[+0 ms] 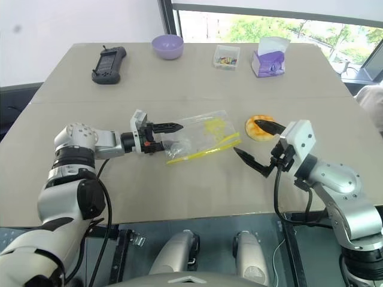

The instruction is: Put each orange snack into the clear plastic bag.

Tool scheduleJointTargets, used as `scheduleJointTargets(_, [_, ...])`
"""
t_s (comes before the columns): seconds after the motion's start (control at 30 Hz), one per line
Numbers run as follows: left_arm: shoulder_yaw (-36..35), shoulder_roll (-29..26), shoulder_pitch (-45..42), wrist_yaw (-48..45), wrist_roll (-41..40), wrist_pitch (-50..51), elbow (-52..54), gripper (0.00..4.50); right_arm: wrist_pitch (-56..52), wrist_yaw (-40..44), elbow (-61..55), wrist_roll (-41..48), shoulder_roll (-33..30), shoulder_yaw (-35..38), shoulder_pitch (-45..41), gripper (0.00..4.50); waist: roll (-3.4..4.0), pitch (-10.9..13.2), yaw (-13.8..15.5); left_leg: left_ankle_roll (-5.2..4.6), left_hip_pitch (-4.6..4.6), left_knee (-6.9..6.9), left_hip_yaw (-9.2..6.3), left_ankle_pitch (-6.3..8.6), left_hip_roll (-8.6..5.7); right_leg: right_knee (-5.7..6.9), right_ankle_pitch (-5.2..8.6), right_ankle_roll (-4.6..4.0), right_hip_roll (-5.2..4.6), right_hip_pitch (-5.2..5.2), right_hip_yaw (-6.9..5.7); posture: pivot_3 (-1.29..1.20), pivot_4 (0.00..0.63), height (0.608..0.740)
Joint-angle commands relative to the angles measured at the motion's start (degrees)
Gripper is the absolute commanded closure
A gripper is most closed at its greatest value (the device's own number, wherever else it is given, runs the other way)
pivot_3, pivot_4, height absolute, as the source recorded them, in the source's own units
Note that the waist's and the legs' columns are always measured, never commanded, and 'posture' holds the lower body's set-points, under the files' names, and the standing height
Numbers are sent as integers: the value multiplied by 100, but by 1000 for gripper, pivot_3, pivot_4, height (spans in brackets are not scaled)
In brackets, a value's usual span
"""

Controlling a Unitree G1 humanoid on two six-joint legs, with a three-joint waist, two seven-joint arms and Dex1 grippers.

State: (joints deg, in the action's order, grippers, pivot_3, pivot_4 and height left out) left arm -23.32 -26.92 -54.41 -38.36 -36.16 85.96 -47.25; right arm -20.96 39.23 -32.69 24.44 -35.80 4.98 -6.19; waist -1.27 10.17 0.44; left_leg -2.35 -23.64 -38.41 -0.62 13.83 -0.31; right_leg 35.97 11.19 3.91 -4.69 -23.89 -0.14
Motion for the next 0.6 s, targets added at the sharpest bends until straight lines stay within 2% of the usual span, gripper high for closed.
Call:
scheduleJointTargets(0.03, [-270,119,5,429,-9,313,214,1100,194,-47,-167,-286,-80,-90,-115,0,0,0,0,0,-1,0,0,0,0,0,0,0,0,-1,0,0,150,740])
scheduleJointTargets(0.13, [-702,250,-88,840,-101,580,418,2657,417,-20,-86,-762,-123,-398,-180,0,0,0,-3,0,-4,1,0,0,0,-1,0,0,1,-4,0,0,150,740])
scheduleJointTargets(0.27, [-1221,356,-325,1429,-467,654,416,4429,802,-179,117,-1730,-184,-938,-421,0,-1,1,-17,1,-4,1,0,0,-1,-1,0,0,1,-5,0,0,150,740])
scheduleJointTargets(0.47, [-1701,397,-785,2442,-1635,654,250,4429,1824,-354,1253,-2959,-28,-1738,-972,0,-3,2,-40,27,-6,1,-3,-15,-2,-2,0,1,-1,-7,-1,0,150,740])
scheduleJointTargets(0.6, [-1958,345,-1006,3191,-2410,654,102,4429,2423,-671,2061,-3614,176,-2021,-1328,0,-4,3,-87,29,-7,2,-6,-16,-8,0,-1,1,-9,-11,0,0,150,740])
